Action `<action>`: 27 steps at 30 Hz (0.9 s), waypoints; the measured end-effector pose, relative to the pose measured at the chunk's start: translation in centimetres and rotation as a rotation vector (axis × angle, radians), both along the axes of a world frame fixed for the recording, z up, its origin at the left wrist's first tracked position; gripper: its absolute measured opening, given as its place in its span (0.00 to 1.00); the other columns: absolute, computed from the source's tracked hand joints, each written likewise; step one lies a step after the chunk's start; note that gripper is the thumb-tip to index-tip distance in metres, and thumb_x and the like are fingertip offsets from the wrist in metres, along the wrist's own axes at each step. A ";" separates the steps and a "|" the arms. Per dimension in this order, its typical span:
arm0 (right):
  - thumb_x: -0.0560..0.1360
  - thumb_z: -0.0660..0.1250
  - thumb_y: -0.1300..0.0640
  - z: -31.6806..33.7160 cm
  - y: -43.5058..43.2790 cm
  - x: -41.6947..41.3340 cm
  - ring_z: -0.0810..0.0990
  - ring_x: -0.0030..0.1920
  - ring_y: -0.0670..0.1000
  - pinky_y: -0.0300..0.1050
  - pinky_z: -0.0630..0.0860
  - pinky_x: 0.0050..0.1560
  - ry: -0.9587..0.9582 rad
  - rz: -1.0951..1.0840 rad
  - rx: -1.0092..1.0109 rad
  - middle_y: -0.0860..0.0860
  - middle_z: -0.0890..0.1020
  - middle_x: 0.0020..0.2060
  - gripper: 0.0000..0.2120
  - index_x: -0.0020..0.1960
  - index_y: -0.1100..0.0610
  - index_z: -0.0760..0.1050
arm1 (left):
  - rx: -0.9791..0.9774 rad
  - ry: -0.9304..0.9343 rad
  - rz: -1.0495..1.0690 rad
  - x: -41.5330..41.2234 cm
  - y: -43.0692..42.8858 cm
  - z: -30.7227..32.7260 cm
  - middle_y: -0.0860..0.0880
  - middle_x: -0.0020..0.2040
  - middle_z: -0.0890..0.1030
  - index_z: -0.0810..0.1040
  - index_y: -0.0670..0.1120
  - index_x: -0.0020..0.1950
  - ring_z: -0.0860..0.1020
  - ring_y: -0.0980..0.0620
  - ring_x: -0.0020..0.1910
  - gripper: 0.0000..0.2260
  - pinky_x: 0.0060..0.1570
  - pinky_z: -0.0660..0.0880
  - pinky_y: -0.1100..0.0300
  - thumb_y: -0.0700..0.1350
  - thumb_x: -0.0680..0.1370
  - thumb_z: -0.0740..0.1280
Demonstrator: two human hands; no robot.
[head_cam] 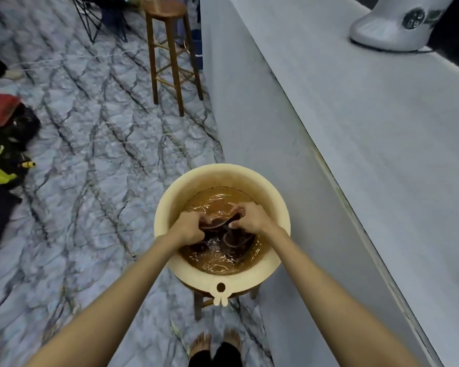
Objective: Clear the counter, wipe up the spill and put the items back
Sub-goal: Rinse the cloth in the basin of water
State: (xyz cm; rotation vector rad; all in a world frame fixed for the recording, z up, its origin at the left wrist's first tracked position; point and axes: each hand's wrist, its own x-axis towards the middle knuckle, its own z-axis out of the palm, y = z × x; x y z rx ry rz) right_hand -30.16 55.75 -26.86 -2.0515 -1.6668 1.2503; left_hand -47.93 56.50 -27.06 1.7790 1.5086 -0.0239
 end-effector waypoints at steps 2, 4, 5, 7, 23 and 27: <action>0.68 0.73 0.57 -0.9 0.3 -0.3 0.76 0.59 0.55 0.45 0.70 0.59 -0.090 0.134 -0.058 0.54 0.78 0.60 0.17 0.57 0.55 0.77 | 0.027 0.085 -0.075 0.2 0.0 -0.4 0.45 0.58 0.79 0.74 0.47 0.59 0.75 0.46 0.58 0.20 0.57 0.71 0.58 0.35 0.69 0.64; 0.69 0.72 0.56 -1.6 0.4 -0.5 0.77 0.56 0.55 0.48 0.73 0.55 -0.179 0.180 -0.061 0.54 0.79 0.58 0.16 0.56 0.54 0.77 | 0.077 0.165 -0.086 0.3 0.0 -0.6 0.46 0.58 0.78 0.73 0.49 0.59 0.76 0.45 0.58 0.19 0.55 0.74 0.52 0.37 0.70 0.64; 0.69 0.72 0.55 -1.8 0.5 -0.6 0.78 0.55 0.55 0.49 0.75 0.53 -0.215 0.186 -0.043 0.54 0.80 0.57 0.14 0.55 0.54 0.77 | 0.103 0.205 -0.084 0.3 0.0 -0.7 0.46 0.58 0.79 0.74 0.50 0.59 0.76 0.44 0.57 0.17 0.52 0.75 0.52 0.38 0.71 0.64; 0.70 0.70 0.54 -1.9 0.9 -0.5 0.79 0.54 0.55 0.50 0.77 0.52 -0.228 0.183 -0.012 0.53 0.81 0.55 0.12 0.53 0.53 0.77 | 0.158 0.269 -0.080 0.3 0.0 -0.7 0.46 0.57 0.79 0.75 0.51 0.59 0.76 0.43 0.57 0.14 0.50 0.74 0.51 0.42 0.73 0.64; 0.72 0.65 0.53 -0.6 -0.2 -0.7 0.74 0.54 0.55 0.48 0.71 0.48 -0.408 0.318 0.532 0.53 0.75 0.52 0.11 0.52 0.55 0.71 | 0.363 0.211 -0.176 1.5 -2.7 -0.9 0.46 0.61 0.72 0.71 0.47 0.57 0.70 0.46 0.59 0.16 0.53 0.74 0.52 0.51 0.73 0.67; 0.69 0.68 0.43 -0.6 -1.7 -1.0 0.75 0.57 0.56 0.51 0.72 0.51 -0.477 0.605 0.201 0.54 0.76 0.56 0.23 0.59 0.54 0.71 | 0.176 0.339 -0.222 2.4 -2.7 -1.1 0.43 0.67 0.64 0.64 0.44 0.65 0.64 0.43 0.66 0.28 0.61 0.71 0.49 0.52 0.70 0.70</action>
